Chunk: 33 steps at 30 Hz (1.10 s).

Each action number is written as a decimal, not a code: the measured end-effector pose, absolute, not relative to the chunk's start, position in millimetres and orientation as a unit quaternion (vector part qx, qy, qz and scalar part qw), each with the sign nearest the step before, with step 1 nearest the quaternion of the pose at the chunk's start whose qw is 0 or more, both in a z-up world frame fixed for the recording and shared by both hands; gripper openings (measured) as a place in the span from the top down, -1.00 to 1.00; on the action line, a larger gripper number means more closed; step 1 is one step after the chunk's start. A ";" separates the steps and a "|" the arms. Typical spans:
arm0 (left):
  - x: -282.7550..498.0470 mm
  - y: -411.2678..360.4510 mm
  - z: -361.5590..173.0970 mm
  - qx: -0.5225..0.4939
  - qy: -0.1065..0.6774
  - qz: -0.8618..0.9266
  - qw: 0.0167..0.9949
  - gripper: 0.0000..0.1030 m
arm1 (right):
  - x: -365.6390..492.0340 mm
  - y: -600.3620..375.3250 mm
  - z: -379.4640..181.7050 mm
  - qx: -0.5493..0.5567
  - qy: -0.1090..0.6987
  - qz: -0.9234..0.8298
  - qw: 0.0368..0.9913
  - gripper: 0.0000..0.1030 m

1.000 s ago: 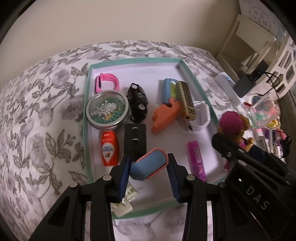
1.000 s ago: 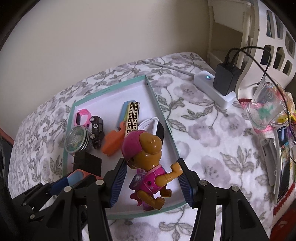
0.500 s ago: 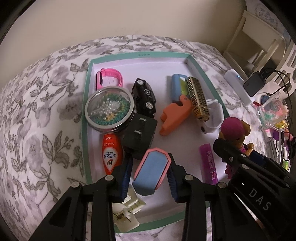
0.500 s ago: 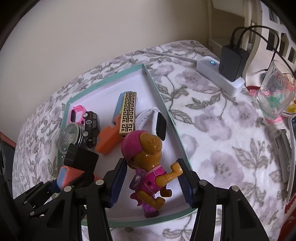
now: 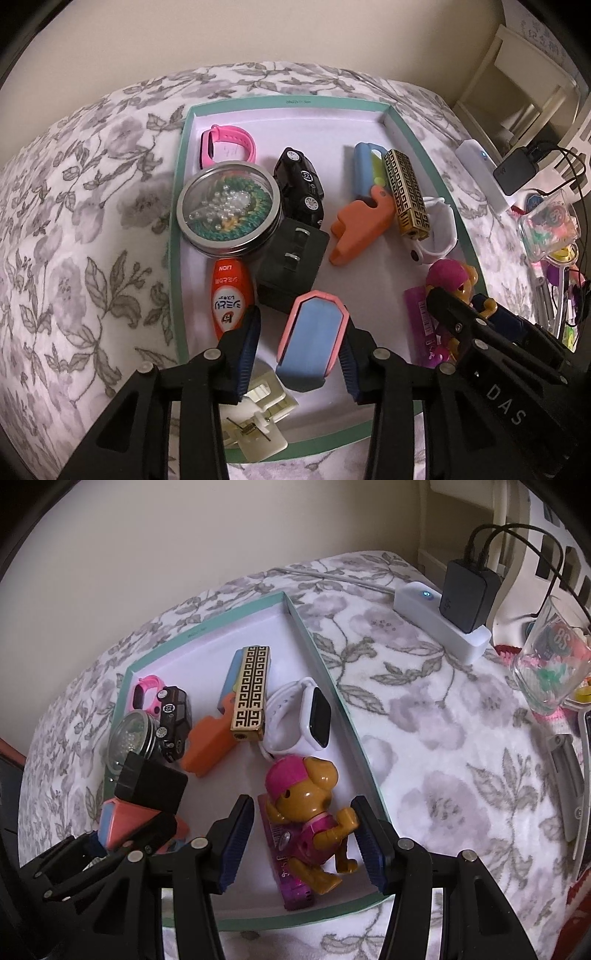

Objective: Organize rigid objects
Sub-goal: 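Lower the dog figure and eraser into the tray and open both grippers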

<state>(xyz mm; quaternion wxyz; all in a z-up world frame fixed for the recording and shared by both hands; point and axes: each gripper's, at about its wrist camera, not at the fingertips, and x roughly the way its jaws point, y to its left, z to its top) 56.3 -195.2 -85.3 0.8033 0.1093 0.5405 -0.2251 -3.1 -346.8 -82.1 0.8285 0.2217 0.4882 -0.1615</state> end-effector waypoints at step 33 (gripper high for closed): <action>52.3 -169.0 -18.2 0.061 0.512 -0.223 0.827 -0.35 | -14.3 -337.0 -30.9 0.199 0.441 -0.152 0.862 -0.36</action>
